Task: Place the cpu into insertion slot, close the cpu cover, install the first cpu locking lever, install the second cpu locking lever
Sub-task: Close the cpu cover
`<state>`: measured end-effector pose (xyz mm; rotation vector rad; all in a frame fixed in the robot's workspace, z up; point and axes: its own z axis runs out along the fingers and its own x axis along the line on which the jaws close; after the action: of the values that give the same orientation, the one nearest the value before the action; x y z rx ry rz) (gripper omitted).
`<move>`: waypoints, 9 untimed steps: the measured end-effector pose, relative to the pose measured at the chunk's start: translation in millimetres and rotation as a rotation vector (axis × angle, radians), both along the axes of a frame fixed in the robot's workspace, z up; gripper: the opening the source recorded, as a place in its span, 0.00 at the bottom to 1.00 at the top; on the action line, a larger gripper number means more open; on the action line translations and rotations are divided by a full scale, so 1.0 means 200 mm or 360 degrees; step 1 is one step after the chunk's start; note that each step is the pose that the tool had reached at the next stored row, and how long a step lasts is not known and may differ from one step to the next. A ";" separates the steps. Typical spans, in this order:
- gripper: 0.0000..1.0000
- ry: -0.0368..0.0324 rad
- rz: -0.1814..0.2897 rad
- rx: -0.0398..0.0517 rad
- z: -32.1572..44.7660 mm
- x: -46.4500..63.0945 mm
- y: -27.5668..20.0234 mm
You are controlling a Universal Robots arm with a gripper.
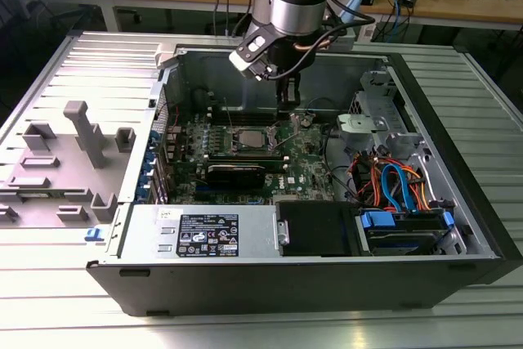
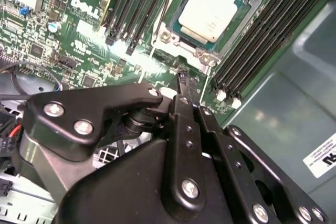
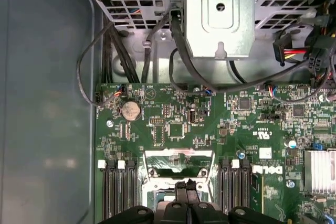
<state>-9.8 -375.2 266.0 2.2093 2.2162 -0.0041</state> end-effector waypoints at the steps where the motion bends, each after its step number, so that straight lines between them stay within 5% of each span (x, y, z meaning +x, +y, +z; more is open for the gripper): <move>1: 0.11 0.0000 0.0000 0.0000 0.001 0.00 0.000; 9: 0.11 0.0000 0.0000 0.0000 0.002 0.14 0.002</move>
<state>19.0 -374.9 266.4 2.2092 2.2160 -0.0042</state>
